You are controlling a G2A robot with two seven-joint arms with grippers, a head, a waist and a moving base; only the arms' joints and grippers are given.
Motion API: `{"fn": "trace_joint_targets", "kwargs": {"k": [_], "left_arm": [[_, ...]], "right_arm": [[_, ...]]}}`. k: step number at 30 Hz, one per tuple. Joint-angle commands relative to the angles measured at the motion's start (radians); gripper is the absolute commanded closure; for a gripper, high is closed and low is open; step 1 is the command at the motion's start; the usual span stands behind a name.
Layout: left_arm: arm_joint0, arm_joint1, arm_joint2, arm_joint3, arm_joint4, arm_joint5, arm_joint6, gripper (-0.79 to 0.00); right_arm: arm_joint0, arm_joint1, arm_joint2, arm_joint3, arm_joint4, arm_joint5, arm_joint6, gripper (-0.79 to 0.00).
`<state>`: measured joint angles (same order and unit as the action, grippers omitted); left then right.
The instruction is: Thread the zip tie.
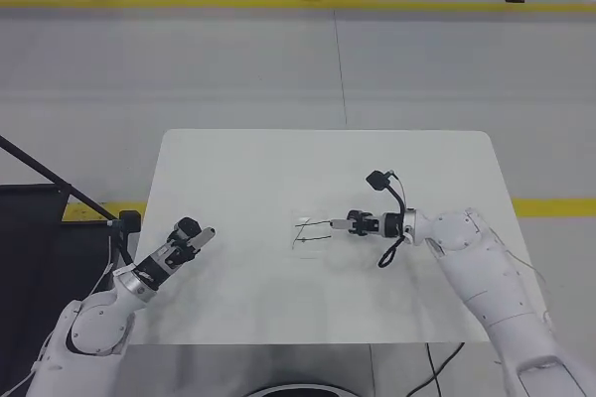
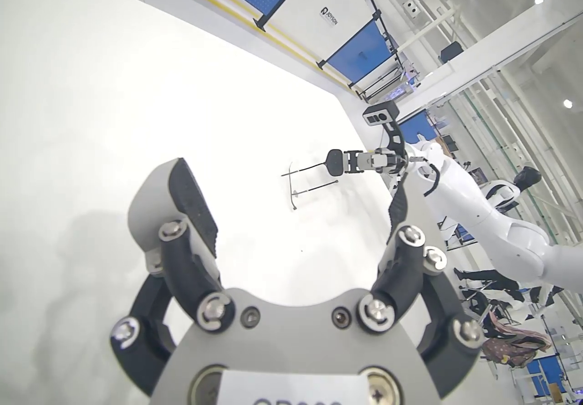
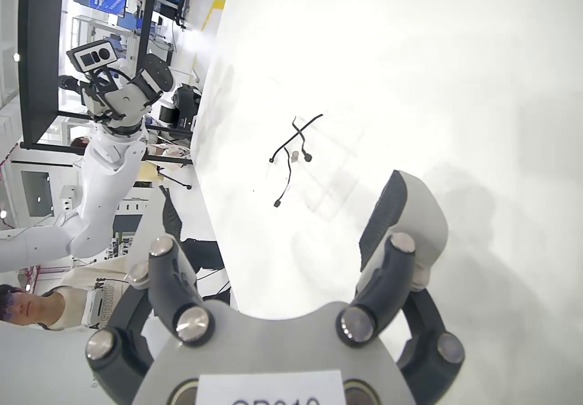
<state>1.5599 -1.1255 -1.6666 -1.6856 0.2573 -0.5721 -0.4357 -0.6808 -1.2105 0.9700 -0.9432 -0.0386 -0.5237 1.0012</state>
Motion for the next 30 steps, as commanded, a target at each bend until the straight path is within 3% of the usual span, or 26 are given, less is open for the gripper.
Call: {"fn": "trace_joint_targets", "kwargs": {"k": [1,14,18,21,30], "left_arm": [[0.000,0.000,0.000,0.000,0.000,0.000,0.000,-0.785],[0.000,0.000,0.000,0.000,0.000,0.000,0.000,-0.785],[0.000,0.000,0.000,0.000,0.000,0.000,0.000,-0.785],[0.000,0.000,0.000,0.000,0.000,0.000,0.000,-0.785],[0.000,0.000,0.000,0.000,0.000,0.000,0.000,-0.785]], "right_arm": [[0.007,-0.003,-0.008,0.011,0.001,-0.002,-0.003,-0.736],[0.045,-0.021,-0.051,0.046,-0.039,0.038,-0.039,-0.603],[0.054,-0.025,-0.059,0.052,-0.047,0.053,-0.044,-0.406],[0.058,-0.027,-0.062,0.056,-0.049,0.062,-0.044,-0.351],[0.069,-0.033,-0.073,0.068,-0.050,0.078,-0.034,-0.308]]}}
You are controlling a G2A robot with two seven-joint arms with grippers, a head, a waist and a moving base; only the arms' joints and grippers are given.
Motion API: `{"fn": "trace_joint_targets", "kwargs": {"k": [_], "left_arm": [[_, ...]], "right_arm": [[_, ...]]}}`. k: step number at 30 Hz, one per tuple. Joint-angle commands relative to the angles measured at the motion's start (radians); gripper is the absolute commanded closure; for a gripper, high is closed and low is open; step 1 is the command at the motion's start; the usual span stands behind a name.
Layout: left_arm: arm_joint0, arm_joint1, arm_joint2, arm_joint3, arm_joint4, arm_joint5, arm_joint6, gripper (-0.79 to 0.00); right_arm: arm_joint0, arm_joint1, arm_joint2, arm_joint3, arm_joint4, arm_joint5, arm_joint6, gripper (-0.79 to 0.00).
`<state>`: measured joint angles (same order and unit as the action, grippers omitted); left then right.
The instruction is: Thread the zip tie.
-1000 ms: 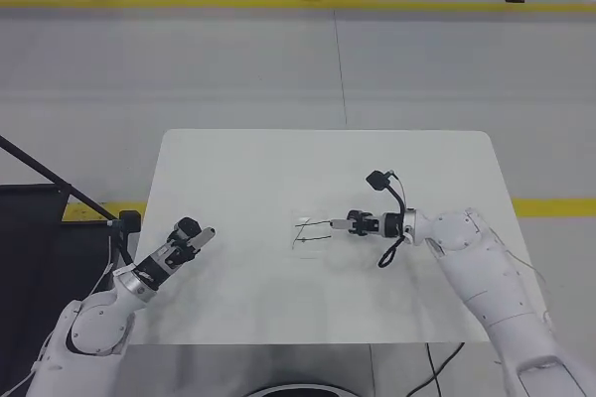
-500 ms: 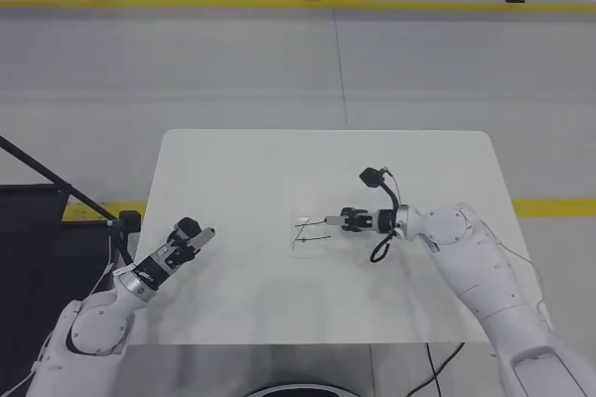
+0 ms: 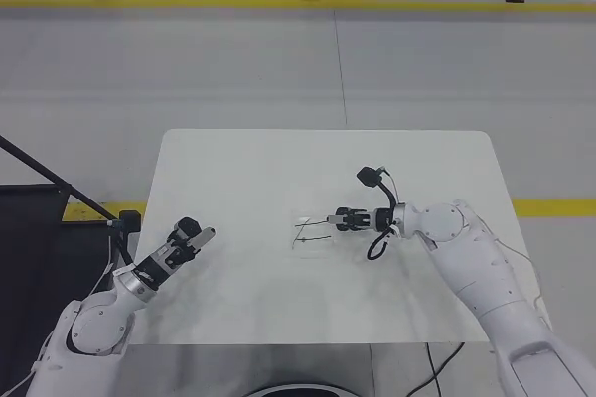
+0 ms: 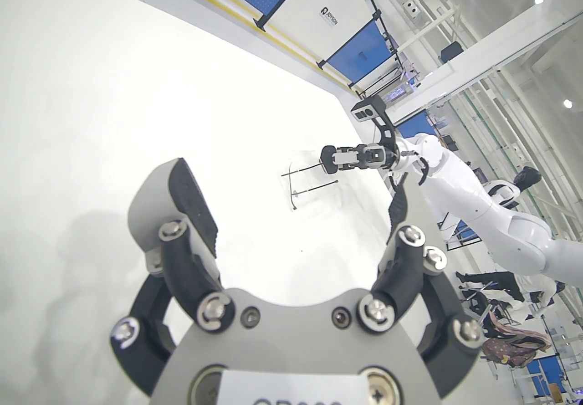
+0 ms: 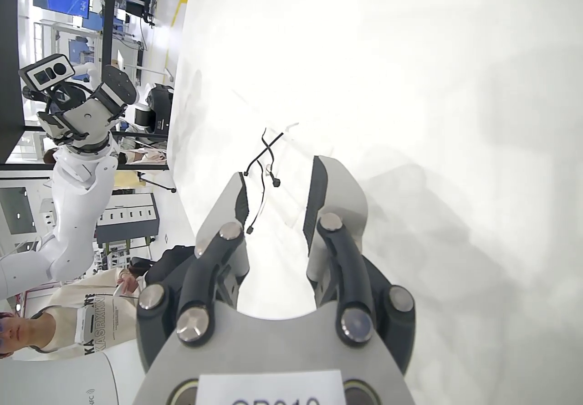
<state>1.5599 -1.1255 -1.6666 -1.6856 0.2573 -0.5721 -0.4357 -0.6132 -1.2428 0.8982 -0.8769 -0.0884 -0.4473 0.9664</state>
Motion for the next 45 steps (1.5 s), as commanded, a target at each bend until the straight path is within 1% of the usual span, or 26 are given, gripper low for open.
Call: {"fn": "trace_joint_targets", "kwargs": {"k": [1,12,16,18,20,23,27,32,34,35,41,45], "left_arm": [[0.000,0.000,0.000,0.000,0.000,0.000,0.000,-0.785],[0.000,0.000,0.000,0.000,0.000,0.000,0.000,-0.785],[0.000,0.000,0.000,0.000,0.000,0.000,0.000,-0.785],[0.000,0.000,0.000,0.000,0.000,0.000,0.000,-0.785],[0.000,0.000,0.000,0.000,0.000,0.000,0.000,-0.785],[0.000,0.000,0.000,0.000,0.000,0.000,0.000,-0.785],[0.000,0.000,0.000,0.000,0.000,0.000,0.000,-0.785],[0.000,0.000,0.000,0.000,0.000,0.000,0.000,-0.785],[0.000,0.000,0.000,0.000,0.000,0.000,0.000,-0.785],[0.000,0.000,0.000,0.000,0.000,0.000,0.000,-0.785],[0.000,0.000,0.000,0.000,0.000,0.000,0.000,-0.785],[0.000,0.000,0.000,0.000,0.000,0.000,0.000,-0.785]], "right_arm": [[0.003,-0.002,-0.003,0.004,0.001,0.003,0.003,-0.308],[0.018,-0.012,-0.015,0.025,0.010,0.006,0.007,-0.256],[0.023,-0.016,-0.022,0.030,0.010,0.007,0.010,-0.209],[0.025,-0.018,-0.025,0.032,0.011,0.008,0.009,-0.160],[0.027,-0.019,-0.027,0.035,0.012,0.006,0.011,-0.135],[0.030,-0.021,-0.029,0.039,0.012,0.006,0.014,-0.126],[0.032,-0.024,-0.032,0.044,0.014,0.003,0.018,-0.086],[0.035,-0.026,-0.034,0.050,0.019,-0.002,0.025,-0.080],[0.036,-0.027,-0.034,0.052,0.021,-0.005,0.026,-0.055],[0.037,-0.028,-0.035,0.053,0.023,-0.006,0.027,-0.003],[0.037,-0.027,-0.023,0.059,0.045,-0.030,0.028,0.000],[0.024,-0.016,0.007,0.050,0.062,-0.066,0.024,0.000]]}}
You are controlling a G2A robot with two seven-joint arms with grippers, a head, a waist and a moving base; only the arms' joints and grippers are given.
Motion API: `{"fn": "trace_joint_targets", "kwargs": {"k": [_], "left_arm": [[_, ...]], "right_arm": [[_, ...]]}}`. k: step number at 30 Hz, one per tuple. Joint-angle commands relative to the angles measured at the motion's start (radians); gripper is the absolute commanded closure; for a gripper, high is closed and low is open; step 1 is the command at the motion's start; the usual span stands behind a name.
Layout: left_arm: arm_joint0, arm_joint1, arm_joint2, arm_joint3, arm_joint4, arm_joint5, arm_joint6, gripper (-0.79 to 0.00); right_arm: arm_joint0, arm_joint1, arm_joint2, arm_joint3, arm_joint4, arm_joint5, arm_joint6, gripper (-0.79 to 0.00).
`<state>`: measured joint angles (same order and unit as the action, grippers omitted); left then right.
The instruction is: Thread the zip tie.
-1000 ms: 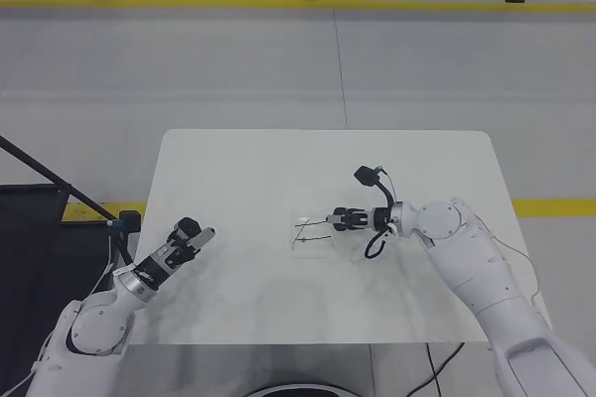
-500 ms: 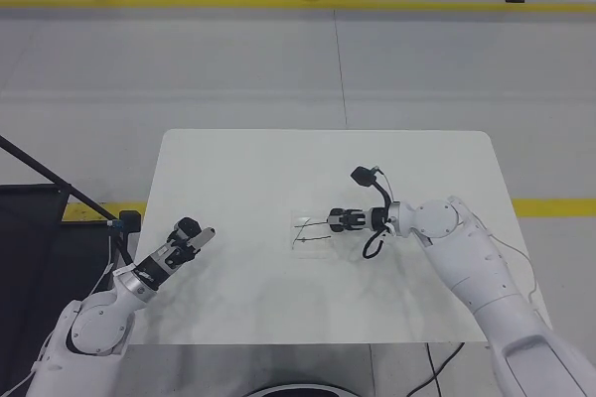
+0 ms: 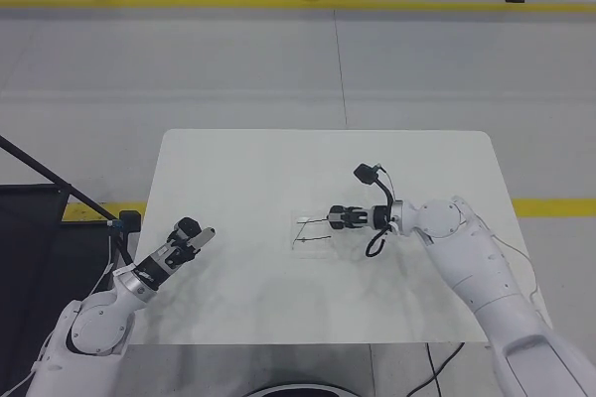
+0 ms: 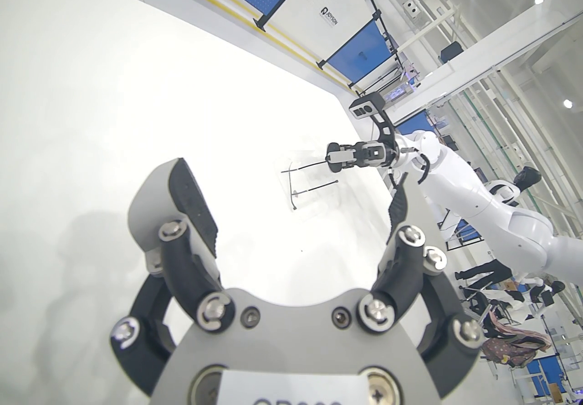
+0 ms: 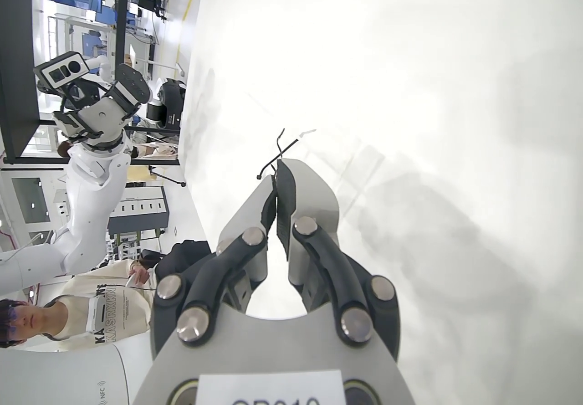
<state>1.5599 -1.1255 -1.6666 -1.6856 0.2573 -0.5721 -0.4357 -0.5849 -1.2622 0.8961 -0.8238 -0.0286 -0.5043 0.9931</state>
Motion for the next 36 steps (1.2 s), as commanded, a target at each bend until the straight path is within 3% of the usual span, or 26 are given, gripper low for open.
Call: {"fn": "trace_joint_targets", "kwargs": {"k": [1,9,14,19,25,29,36], "left_arm": [[0.000,0.000,0.000,0.000,0.000,0.000,0.000,-0.785],[-0.010,-0.001,0.020,0.010,-0.036,0.019,0.004,-0.785],[-0.034,0.005,0.041,0.028,-0.092,-0.031,-0.091,-0.785],[-0.078,0.018,0.061,0.026,-0.116,-0.106,-0.242,-0.785],[-0.140,0.036,0.092,0.012,-0.192,-0.151,-0.436,-0.785],[-0.151,0.038,0.091,0.012,-0.186,-0.149,-0.450,-0.785],[-0.151,0.038,0.091,0.012,-0.186,-0.149,-0.450,-0.785]], "right_arm": [[-0.011,0.008,0.019,-0.011,0.004,-0.023,-0.004,0.000],[-0.128,0.070,0.153,-0.148,0.043,-0.140,0.021,0.000],[-0.225,0.111,0.233,-0.292,0.103,-0.200,0.123,0.000],[-0.274,0.161,0.224,-0.484,0.108,-0.129,0.193,0.000],[-0.261,0.223,0.177,-0.638,0.125,-0.069,0.254,0.000],[-0.236,0.252,0.142,-0.658,0.139,-0.042,0.280,0.000],[-0.236,0.252,0.142,-0.658,0.139,-0.042,0.280,0.000]]}}
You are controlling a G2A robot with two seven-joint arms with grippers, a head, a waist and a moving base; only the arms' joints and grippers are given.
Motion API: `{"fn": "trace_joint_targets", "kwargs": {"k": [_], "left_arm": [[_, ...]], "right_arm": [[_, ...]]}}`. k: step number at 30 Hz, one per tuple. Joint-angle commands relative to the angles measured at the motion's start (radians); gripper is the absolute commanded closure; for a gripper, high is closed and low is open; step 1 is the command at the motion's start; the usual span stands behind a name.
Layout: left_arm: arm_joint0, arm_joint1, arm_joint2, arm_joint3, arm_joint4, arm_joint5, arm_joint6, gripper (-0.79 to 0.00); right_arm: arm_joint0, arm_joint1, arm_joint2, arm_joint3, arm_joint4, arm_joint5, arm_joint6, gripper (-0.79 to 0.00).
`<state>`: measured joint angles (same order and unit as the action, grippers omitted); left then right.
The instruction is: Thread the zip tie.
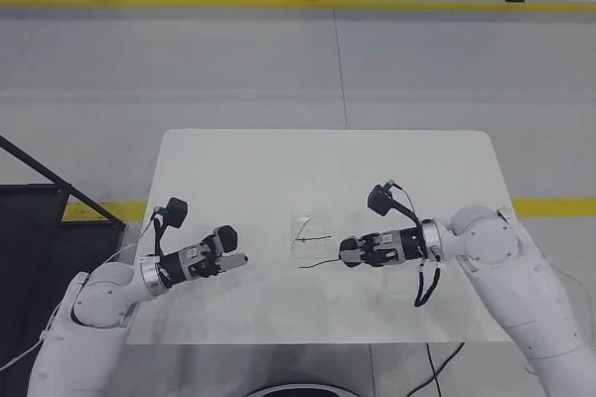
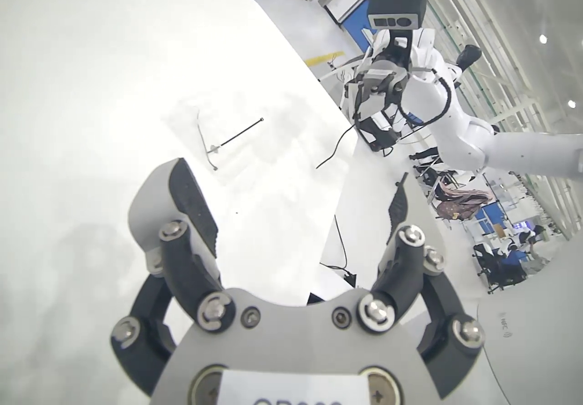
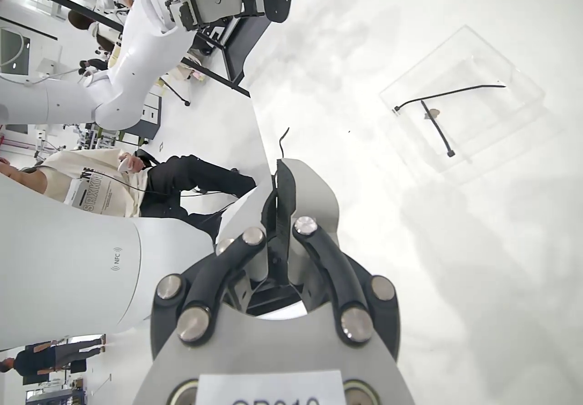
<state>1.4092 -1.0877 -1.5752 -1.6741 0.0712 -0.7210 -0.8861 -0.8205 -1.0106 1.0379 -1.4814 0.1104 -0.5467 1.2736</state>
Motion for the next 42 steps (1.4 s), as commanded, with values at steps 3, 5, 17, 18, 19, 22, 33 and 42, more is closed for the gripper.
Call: {"fn": "trace_joint_targets", "kwargs": {"k": [3,5,17,18,19,22,33,42], "left_arm": [[0.004,0.001,0.017,-0.025,0.005,-0.025,-0.015,-0.785],[-0.003,0.006,0.038,-0.028,-0.018,-0.065,-0.058,-0.785],[-0.191,0.062,0.288,0.045,-0.092,-0.124,-0.090,-0.785],[-0.205,0.073,0.320,0.049,-0.084,-0.134,-0.079,-0.785],[-0.215,0.081,0.342,0.051,-0.079,-0.142,-0.071,-0.785],[-0.240,0.107,0.396,0.065,-0.084,-0.166,-0.047,-0.785],[-0.297,0.198,0.524,0.088,-0.112,-0.252,0.039,-0.065],[-0.356,0.247,0.618,0.102,-0.124,-0.276,0.063,-0.194]], "right_arm": [[-0.010,-0.001,-0.007,-0.009,-0.006,-0.005,-0.010,0.000],[-0.015,-0.003,-0.024,-0.008,0.036,-0.011,-0.011,0.000],[0.120,0.035,-0.198,-0.052,0.209,0.054,0.054,0.000],[0.138,0.038,-0.217,-0.040,0.221,0.056,0.056,0.000],[0.152,0.040,-0.233,-0.032,0.228,0.058,0.058,0.000],[0.192,0.043,-0.282,-0.008,0.257,0.055,0.055,0.000],[0.308,0.043,-0.425,0.057,0.306,0.031,0.031,0.000],[0.369,0.042,-0.514,0.085,0.339,0.005,0.005,0.000]]}}
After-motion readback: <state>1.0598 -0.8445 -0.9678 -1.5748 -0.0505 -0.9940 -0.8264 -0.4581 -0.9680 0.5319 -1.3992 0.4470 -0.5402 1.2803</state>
